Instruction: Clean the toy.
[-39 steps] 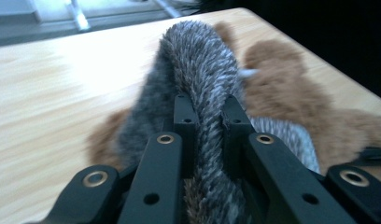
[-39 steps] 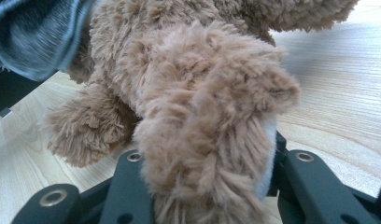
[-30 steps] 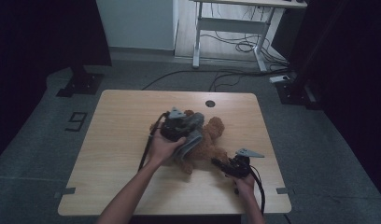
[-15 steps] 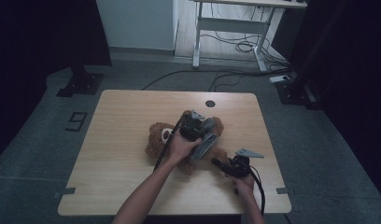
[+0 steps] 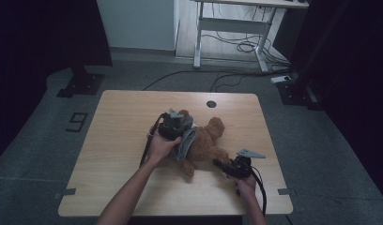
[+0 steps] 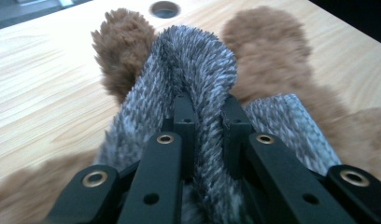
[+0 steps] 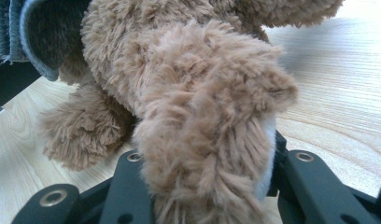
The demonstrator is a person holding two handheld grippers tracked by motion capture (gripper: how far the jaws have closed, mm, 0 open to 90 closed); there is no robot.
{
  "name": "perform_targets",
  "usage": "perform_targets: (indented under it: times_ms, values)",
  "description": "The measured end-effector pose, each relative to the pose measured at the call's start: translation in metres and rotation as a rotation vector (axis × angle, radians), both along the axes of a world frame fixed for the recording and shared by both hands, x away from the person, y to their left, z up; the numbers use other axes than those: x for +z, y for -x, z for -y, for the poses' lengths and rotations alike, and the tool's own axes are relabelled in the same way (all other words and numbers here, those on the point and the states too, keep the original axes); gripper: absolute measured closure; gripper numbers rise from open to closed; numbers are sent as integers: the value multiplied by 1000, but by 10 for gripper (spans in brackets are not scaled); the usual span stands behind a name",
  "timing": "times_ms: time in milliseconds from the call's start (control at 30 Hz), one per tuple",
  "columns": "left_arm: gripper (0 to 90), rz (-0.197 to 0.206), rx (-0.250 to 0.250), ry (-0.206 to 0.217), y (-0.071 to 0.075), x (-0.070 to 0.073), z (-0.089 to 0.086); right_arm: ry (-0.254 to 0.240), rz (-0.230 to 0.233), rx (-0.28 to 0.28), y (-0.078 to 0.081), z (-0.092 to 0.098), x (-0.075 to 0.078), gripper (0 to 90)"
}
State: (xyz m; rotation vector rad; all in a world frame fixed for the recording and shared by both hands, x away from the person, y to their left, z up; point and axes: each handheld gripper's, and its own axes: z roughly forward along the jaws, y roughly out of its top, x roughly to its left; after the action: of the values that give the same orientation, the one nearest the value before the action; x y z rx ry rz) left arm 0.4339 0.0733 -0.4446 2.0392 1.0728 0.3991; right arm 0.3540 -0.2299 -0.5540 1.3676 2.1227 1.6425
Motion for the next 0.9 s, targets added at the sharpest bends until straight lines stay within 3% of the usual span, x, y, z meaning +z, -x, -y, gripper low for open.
perform_targets:
  times_ms: [133, 333, 733, 833, 900]
  values:
    - [798, 14, 7, 37, 7, 7, -23, 8, 1, 3, 0, 1, 1, 609]
    - [800, 61, 53, 25, 17, 15, -51, 13, -5, 5, -1, 1, 1, 609]
    - [804, 22, 157, -41, 20, -14, -101, 1, -9, 1, -1, 0, 0, 609]
    - [804, 20, 163, -28, 20, -13, -107, -4, -13, 0, -2, 1, 0, 609]
    - [804, 53, 143, -20, 24, -6, -102, -6, -14, 0, -3, 1, -1, 609]
